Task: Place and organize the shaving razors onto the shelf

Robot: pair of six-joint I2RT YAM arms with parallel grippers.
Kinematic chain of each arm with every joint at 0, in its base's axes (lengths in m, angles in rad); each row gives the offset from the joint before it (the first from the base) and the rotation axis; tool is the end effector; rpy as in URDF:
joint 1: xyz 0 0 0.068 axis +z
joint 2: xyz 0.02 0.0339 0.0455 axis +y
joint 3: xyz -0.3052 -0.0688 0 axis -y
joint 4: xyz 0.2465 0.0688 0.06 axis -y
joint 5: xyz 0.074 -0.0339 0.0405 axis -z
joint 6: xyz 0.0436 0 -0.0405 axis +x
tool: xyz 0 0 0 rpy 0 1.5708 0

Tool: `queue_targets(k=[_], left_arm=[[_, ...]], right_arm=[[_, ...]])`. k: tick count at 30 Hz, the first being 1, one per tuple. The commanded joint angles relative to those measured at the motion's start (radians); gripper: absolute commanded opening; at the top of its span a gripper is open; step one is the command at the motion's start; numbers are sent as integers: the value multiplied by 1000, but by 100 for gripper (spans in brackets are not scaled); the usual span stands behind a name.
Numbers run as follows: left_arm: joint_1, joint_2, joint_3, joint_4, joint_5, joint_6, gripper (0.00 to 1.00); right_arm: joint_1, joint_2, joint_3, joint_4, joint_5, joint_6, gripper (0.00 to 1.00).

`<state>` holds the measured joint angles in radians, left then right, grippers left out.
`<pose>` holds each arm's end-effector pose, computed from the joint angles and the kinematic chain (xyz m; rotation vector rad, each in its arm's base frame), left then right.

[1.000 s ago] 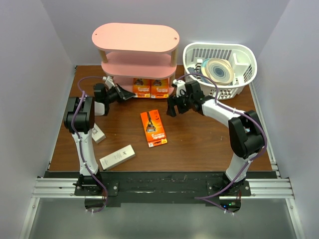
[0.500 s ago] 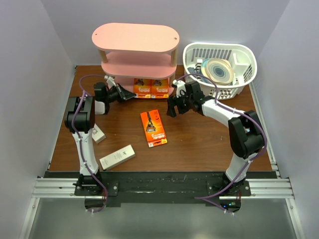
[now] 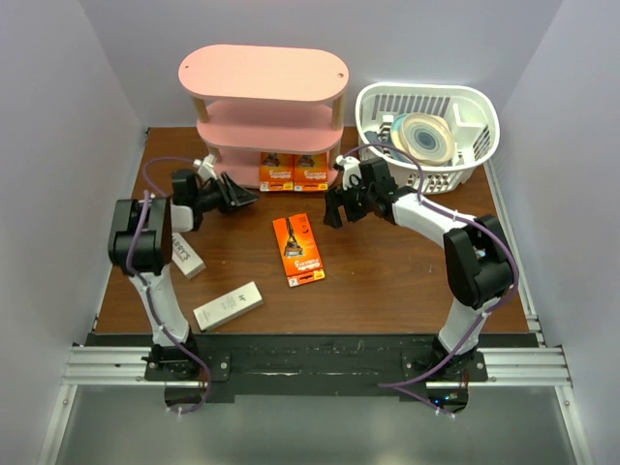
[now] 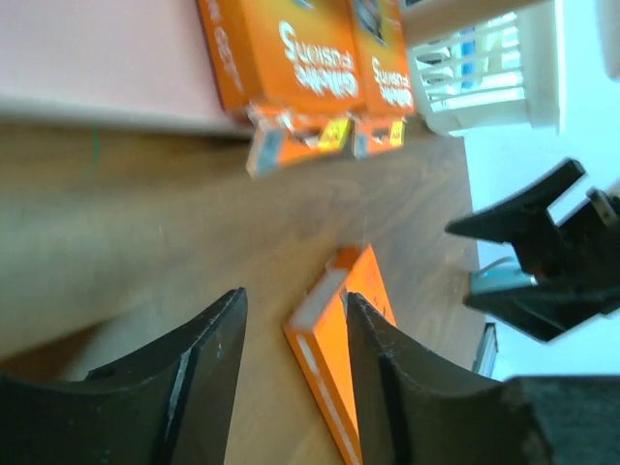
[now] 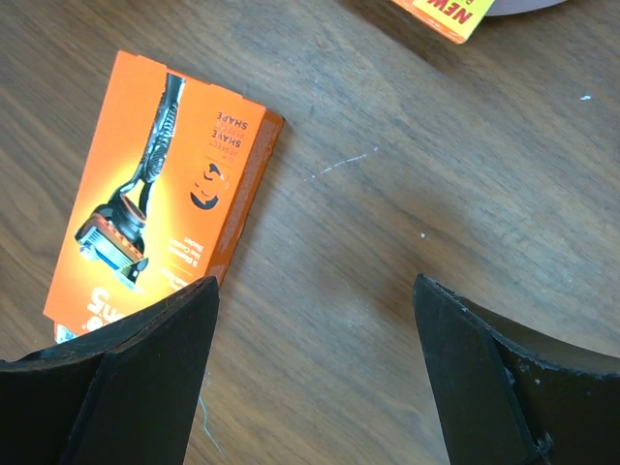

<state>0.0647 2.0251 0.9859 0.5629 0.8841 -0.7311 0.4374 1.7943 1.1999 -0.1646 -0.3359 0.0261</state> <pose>0.4222 -0.0064 0.1591 -0.2461 2.0919 -1.3085 0.3644 0.1863 0.2435 -0.6485 2.2690 0.6207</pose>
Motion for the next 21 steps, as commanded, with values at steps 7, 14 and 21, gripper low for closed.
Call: queue_targets(k=[7, 14, 21], left_arm=[[23, -327, -263, -382, -147, 223, 57], [23, -577, -475, -361, -293, 202, 59], [23, -715, -621, -346, -312, 232, 60]], right_arm=[[44, 14, -40, 54, -179, 94, 88], [75, 80, -59, 86, -209, 164, 91], [129, 215, -11, 155, -180, 369, 84]])
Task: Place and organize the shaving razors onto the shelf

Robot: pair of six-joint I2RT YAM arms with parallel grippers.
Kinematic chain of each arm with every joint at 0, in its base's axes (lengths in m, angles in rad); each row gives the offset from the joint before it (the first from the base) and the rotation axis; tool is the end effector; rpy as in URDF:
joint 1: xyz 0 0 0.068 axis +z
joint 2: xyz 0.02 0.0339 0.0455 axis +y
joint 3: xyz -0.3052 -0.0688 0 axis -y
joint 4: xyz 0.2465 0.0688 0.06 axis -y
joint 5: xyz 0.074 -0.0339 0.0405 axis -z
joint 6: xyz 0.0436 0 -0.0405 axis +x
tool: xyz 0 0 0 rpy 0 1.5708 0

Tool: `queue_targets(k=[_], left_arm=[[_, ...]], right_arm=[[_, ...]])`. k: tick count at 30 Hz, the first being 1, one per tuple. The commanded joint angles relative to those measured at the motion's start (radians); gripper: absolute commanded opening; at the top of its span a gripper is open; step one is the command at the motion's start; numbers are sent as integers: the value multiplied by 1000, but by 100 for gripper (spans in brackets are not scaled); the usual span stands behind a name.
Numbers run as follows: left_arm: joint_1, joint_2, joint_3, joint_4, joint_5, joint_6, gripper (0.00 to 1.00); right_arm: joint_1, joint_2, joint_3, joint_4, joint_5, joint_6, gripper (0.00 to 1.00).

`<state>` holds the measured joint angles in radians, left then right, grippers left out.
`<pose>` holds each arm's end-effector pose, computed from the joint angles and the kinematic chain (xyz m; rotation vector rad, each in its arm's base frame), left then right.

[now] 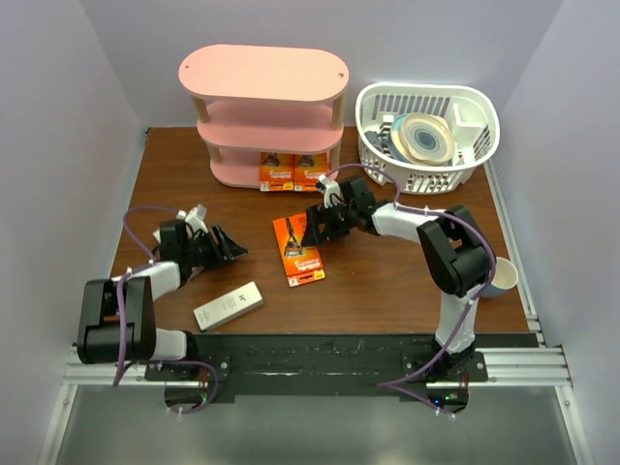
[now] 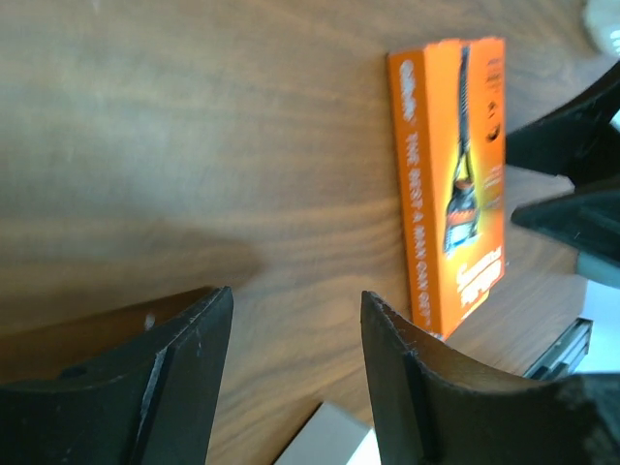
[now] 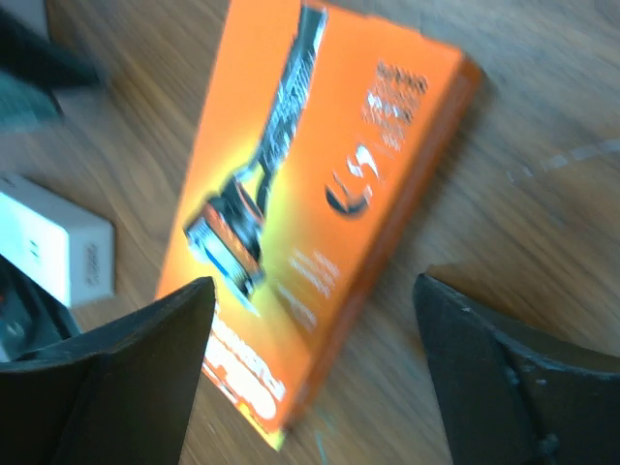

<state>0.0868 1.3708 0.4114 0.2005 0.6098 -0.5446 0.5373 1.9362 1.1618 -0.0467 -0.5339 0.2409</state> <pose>0.2309 -0.0050 0.1697 -0.4222 2.3041 -0.9379 0.3522 0.2357 0.1874 -0.6262 2.3986 0.9916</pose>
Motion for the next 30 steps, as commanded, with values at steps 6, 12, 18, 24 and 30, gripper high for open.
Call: queue_targets(k=[6, 12, 18, 24, 30], left_arm=[[-2, -185, -99, -97, -103, 74, 56], [-7, -150, -135, -18, 10, -37, 59], [-79, 19, -44, 233, 67, -163, 57], [-134, 266, 175, 200, 44, -184, 43], [-127, 437, 377, 129, 8, -166, 24]], right_arm=[[95, 205, 151, 10, 113, 328, 63], [133, 283, 256, -71, 276, 422, 14], [113, 213, 216, -114, 324, 350, 38], [113, 106, 99, -119, 282, 285, 41], [144, 107, 75, -79, 230, 294, 36]])
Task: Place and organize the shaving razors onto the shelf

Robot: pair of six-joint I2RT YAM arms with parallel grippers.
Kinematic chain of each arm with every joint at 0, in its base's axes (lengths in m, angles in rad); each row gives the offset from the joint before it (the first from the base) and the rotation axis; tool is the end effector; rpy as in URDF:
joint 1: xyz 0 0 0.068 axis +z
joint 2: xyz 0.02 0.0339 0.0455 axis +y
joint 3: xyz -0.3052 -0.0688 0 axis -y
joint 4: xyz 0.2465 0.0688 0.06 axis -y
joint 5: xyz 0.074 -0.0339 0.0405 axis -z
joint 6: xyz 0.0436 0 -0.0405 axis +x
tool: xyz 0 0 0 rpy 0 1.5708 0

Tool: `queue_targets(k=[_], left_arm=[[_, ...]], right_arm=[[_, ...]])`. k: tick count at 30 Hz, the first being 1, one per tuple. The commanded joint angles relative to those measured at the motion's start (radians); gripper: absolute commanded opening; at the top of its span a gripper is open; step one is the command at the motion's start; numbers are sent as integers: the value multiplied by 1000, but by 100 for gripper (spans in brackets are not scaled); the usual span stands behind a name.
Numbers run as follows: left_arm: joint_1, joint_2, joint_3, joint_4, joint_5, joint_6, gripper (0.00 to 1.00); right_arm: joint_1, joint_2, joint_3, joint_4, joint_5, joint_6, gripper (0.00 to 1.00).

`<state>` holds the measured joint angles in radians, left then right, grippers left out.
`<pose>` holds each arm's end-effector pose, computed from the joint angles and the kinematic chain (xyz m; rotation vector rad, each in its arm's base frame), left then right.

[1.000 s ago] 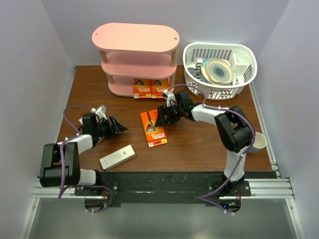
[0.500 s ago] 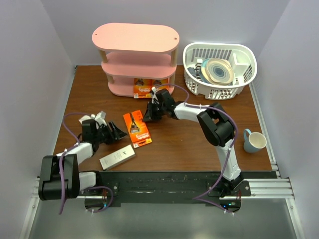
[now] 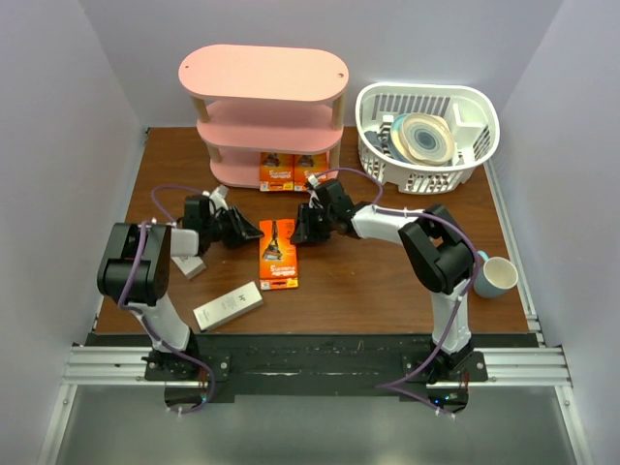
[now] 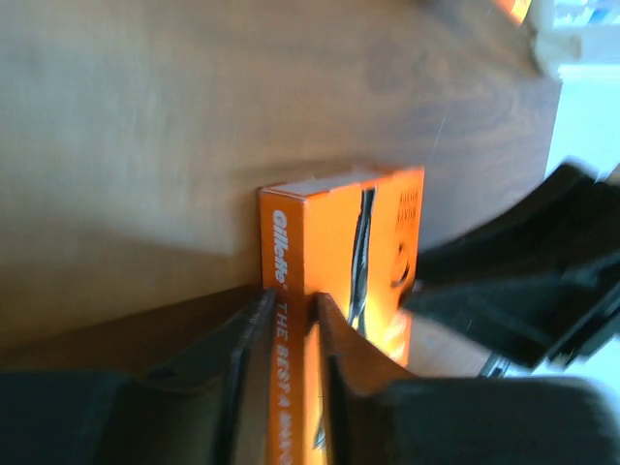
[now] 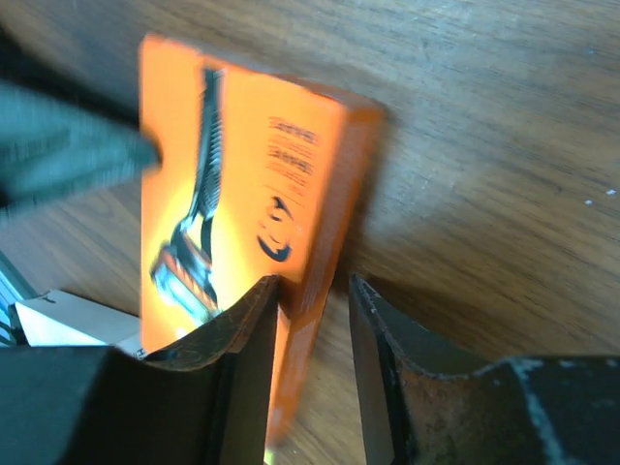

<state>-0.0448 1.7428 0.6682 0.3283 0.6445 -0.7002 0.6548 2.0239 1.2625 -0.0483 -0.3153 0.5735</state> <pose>0.3208 -0.0406 0.1521 -0.4349 2.3534 -1.1134 0.3511 0.2866 0.1777 -0.2648 2.5330 0.9162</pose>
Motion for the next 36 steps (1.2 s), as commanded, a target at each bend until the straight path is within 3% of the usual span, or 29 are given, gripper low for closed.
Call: queue_targets(k=[1, 6, 10, 11, 15, 17, 19, 21, 23, 31, 36], left_arm=[[6, 75, 139, 12, -22, -10, 22], [36, 93, 197, 17, -31, 4, 14], [100, 46, 205, -38, -40, 48, 15], [127, 28, 205, -52, -40, 60, 17], [171, -115, 202, -239, -57, 148, 43], [172, -150, 171, -314, -45, 203, 47], [172, -180, 125, -376, 13, 200, 51], [171, -196, 53, -365, 43, 185, 53], [166, -212, 1, -347, 34, 165, 54], [94, -186, -7, -344, -14, 185, 54], [83, -143, -9, -388, -109, 177, 44]], right_arm=[[29, 44, -2, -68, 9, -34, 35], [55, 145, 122, -28, 2, 6, 29], [65, 219, 242, -31, 44, 43, 27], [65, 242, 256, -27, 50, 51, 27], [63, 259, 298, -12, 91, 60, 24], [60, 251, 302, -12, 96, 58, 24], [55, 216, 285, -10, 93, 51, 32], [51, 161, 250, -2, 82, 36, 44], [48, 121, 226, 4, 68, 19, 50], [63, 1, 69, -21, 24, -23, 54], [100, -13, 11, 4, 16, -18, 55]])
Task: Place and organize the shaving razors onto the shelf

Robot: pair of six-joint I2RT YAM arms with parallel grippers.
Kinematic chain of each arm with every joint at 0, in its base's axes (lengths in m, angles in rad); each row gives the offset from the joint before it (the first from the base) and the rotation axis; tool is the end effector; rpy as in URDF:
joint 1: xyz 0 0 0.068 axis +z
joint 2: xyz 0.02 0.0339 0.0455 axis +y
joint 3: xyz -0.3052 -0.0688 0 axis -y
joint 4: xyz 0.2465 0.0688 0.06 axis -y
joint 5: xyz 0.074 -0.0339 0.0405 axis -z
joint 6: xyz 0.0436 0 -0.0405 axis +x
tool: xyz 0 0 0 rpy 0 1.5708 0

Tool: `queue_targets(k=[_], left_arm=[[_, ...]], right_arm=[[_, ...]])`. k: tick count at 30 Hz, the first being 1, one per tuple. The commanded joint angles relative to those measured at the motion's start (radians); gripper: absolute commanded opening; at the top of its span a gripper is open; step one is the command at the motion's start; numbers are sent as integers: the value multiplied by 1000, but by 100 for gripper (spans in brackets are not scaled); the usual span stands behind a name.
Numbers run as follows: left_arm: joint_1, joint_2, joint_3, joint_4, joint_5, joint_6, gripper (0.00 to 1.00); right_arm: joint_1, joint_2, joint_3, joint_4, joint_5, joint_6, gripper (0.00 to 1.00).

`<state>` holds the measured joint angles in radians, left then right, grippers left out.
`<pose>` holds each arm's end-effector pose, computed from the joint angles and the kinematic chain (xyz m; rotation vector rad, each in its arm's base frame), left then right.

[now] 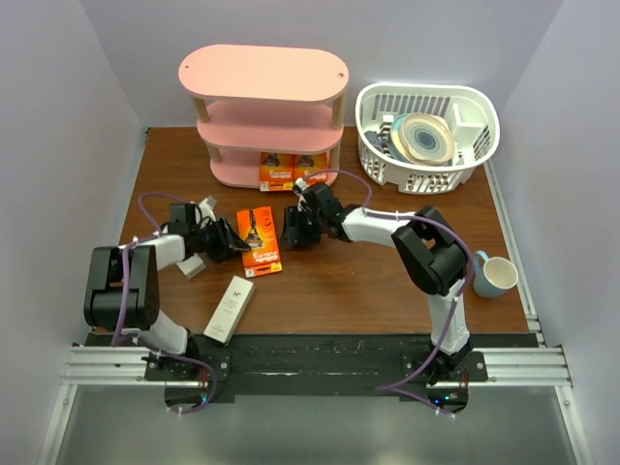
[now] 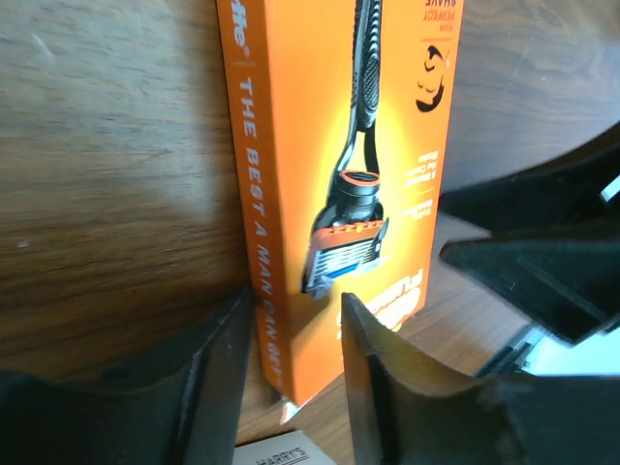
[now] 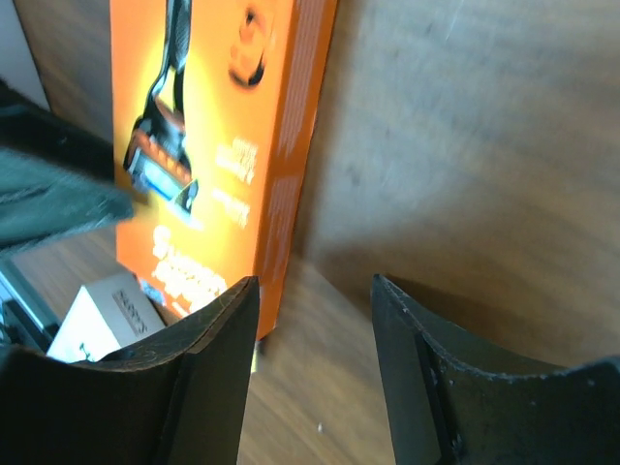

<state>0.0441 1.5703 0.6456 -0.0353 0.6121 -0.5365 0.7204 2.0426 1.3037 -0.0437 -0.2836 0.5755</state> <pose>0.2799 -0.0127 0.1682 -0.4829 2.4975 -0.9702 0.3403 0.3149 0.1820 -0.3319 2.5049 0.9202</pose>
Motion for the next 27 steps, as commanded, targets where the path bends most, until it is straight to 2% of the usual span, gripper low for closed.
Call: queue_targets(k=[1, 8, 12, 16, 18, 22, 27], left_arm=[[-4, 33, 15, -37, -101, 13, 43], [33, 77, 69, -63, -164, 38, 32], [89, 132, 182, -126, -215, 102, 30], [125, 155, 230, -140, -221, 147, 30], [131, 148, 239, -153, -203, 158, 33], [137, 55, 171, -156, -134, 153, 49], [151, -9, 57, -181, -100, 185, 54]], right_arm=[[42, -25, -27, 7, -15, -19, 55], [99, 102, 87, 18, -22, 10, 46], [116, 172, 183, 4, 9, 18, 43], [122, 234, 270, 7, 20, 18, 43], [123, 245, 302, 4, 32, 6, 43], [120, 185, 283, -10, 53, -26, 48], [116, 70, 169, 4, 37, -57, 55]])
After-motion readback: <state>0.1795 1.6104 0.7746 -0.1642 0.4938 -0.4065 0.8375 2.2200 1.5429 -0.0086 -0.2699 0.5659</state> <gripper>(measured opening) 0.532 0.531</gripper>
